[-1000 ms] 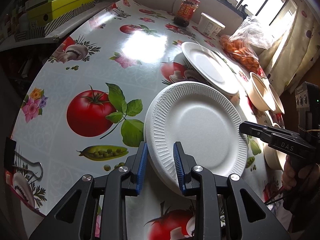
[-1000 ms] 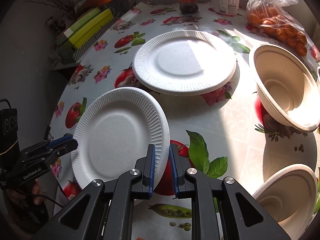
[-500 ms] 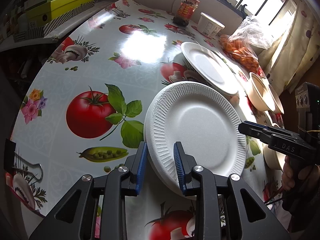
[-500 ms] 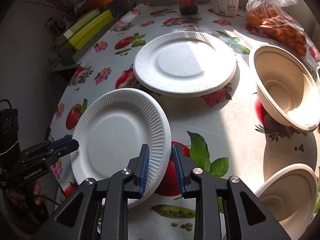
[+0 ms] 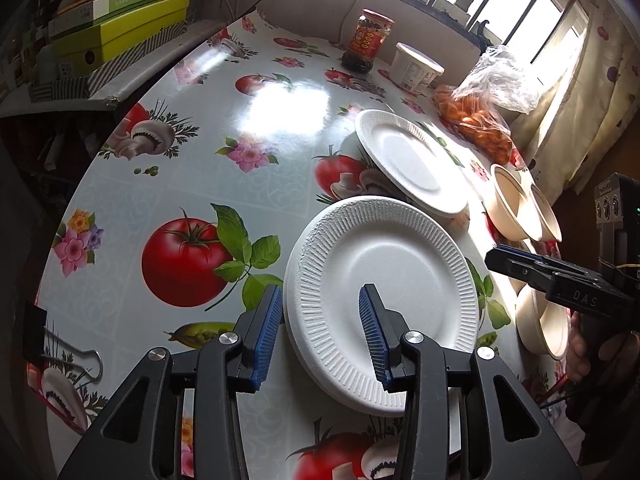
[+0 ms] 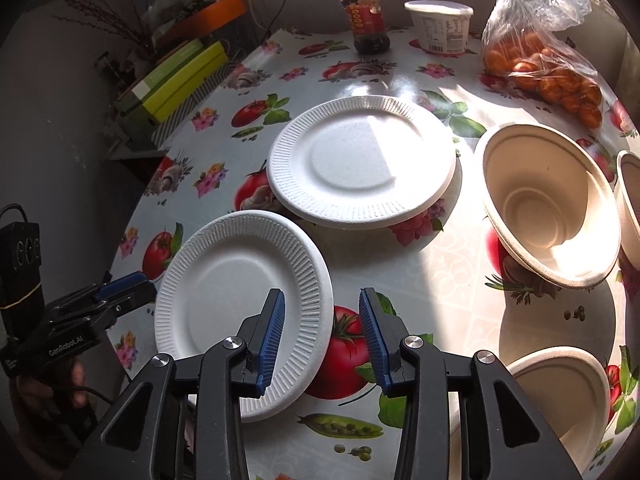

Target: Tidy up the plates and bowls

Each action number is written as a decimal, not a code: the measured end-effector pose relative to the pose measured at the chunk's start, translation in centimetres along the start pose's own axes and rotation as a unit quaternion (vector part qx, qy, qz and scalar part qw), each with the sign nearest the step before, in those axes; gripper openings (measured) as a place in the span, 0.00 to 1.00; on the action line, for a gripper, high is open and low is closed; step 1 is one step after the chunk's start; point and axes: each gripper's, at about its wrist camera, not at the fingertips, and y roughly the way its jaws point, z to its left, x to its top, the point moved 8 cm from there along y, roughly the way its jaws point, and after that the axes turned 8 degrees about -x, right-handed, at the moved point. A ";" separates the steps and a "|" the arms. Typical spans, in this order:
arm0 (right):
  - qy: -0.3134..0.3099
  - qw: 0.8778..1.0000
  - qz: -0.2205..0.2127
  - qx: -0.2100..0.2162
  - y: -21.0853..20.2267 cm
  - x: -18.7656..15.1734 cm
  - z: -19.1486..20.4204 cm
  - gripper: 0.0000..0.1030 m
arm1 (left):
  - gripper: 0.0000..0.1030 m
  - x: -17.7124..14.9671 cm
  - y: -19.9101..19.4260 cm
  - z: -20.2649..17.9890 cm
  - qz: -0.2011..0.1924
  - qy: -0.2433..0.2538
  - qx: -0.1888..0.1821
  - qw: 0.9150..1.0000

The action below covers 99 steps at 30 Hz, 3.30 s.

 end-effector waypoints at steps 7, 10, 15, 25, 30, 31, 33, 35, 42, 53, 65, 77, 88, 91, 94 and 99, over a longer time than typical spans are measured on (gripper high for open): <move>0.000 1.000 -0.024 -0.002 -1.5 1.9 -0.8 0.37 | 0.40 2.7 -0.3 -1.3 -0.015 0.013 0.000 1.000; 0.005 0.999 -0.036 -0.003 -2.1 2.8 -1.4 0.37 | 0.40 3.7 -0.2 -1.9 -0.019 0.021 0.001 1.000; 0.006 0.999 -0.046 -0.006 -2.6 4.1 -2.2 0.37 | 0.40 5.1 0.4 -2.5 -0.020 0.028 0.004 0.999; -0.004 0.998 -0.057 -0.028 -2.3 8.0 -4.3 0.37 | 0.40 7.4 2.5 -3.5 -0.010 0.034 0.003 0.999; -0.006 0.998 -0.048 -0.031 -0.9 9.9 -5.8 0.37 | 0.40 8.8 3.6 -3.7 -0.008 0.036 0.006 0.999; 0.000 0.999 -0.045 -0.027 -0.5 10.3 -6.2 0.37 | 0.40 9.1 3.9 -3.7 -0.007 0.036 0.006 0.999; 0.008 0.999 -0.039 -0.011 0.1 11.0 -6.8 0.37 | 0.40 9.4 4.5 -3.8 -0.002 0.035 0.006 0.999; 0.010 0.999 -0.037 -0.013 0.7 11.7 -7.4 0.37 | 0.40 9.6 5.2 -3.8 0.002 0.032 0.006 0.999; 0.012 1.000 -0.009 -0.005 3.0 13.4 -8.7 0.34 | 0.40 10.0 7.5 -3.9 0.020 0.023 0.004 1.000; 0.031 0.999 0.034 0.016 6.7 14.7 -10.3 0.34 | 0.40 10.8 9.4 -3.5 0.029 0.013 0.019 0.999; 0.036 0.998 0.056 0.018 8.6 14.5 -11.2 0.34 | 0.40 11.0 10.7 -3.4 0.038 0.011 0.025 0.999; 0.010 0.998 0.065 -0.001 8.9 15.4 -10.7 0.34 | 0.40 11.2 11.4 -3.1 0.044 0.004 0.026 0.999; 0.011 0.996 0.087 -0.001 10.4 14.8 -10.5 0.30 | 0.40 11.1 11.8 -2.9 0.050 -0.001 0.019 0.999; 0.010 0.996 0.091 -0.004 10.6 14.6 -10.5 0.24 | 0.40 11.0 11.8 -2.9 0.049 -0.002 0.016 0.999; 0.011 0.996 0.089 -0.003 10.6 14.5 -10.5 0.23 | 0.40 11.1 11.8 -3.1 0.048 0.000 0.015 0.999; 0.011 0.996 0.088 -0.001 10.6 14.5 -10.4 0.21 | 0.32 11.0 12.0 -3.0 0.051 -0.005 0.014 0.999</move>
